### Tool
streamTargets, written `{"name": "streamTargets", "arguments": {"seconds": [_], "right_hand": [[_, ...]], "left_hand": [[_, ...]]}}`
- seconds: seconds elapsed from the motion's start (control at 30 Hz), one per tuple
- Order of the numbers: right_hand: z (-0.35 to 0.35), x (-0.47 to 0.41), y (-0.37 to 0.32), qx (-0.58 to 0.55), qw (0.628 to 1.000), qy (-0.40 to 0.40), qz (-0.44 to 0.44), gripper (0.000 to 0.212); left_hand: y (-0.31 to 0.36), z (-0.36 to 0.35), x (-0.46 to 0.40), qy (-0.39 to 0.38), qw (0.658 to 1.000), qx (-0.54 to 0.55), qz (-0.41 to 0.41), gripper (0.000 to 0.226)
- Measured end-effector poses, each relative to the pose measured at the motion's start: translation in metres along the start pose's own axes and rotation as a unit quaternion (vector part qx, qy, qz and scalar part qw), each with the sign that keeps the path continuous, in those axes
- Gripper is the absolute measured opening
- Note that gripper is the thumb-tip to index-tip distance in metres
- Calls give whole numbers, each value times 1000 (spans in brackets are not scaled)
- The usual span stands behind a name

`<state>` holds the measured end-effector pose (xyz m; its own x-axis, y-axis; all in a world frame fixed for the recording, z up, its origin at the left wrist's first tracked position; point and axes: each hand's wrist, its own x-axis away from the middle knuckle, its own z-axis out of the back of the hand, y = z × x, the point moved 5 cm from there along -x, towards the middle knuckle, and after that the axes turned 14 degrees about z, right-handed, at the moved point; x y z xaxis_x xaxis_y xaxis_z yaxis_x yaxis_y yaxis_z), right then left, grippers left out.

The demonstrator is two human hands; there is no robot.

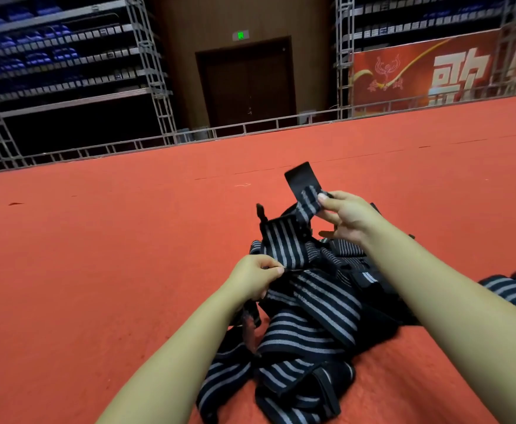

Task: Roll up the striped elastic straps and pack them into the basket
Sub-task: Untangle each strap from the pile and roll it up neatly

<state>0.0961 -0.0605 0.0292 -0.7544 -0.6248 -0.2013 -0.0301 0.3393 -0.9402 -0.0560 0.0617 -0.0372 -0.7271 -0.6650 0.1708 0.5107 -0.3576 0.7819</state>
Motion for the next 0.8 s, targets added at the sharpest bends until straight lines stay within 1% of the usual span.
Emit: {"name": "streamTargets", "arguments": {"seconds": [0.07, 0.17, 0.33, 0.4, 0.47, 0.53, 0.6, 0.73, 0.8], "right_hand": [[-12, -2, -9, -30, 999, -24, 13, 7], [-35, -6, -24, -123, 990, -55, 34, 7], [-69, -13, -73, -278, 953, -67, 98, 17], [-78, -16, -90, -303, 943, -80, 110, 16], [-85, -17, -98, -306, 941, -95, 106, 15], [-89, -16, -98, -316, 937, -109, 97, 14], [-92, -14, -98, -340, 929, -117, 88, 13], [-95, -10, -111, -400, 905, -117, 87, 12], [-100, -3, -123, -440, 885, -127, 86, 14]], "left_hand": [[-2, 2, 2, -1, 1000, 3, 5, 11], [-4, 4, 3, -4, 1000, -1, 4, 11], [-12, 5, 7, -9, 1000, -7, 17, 8], [-10, 9, 9, 16, 1000, -3, 17, 7], [-3, 20, 11, 68, 997, 23, -1, 7], [5, 34, 13, 108, 991, 84, -13, 9], [13, 47, 17, 127, 979, 156, -18, 13], [25, 75, 26, 165, 960, 224, -37, 19], [24, 90, 27, 173, 943, 284, -24, 23]]}}
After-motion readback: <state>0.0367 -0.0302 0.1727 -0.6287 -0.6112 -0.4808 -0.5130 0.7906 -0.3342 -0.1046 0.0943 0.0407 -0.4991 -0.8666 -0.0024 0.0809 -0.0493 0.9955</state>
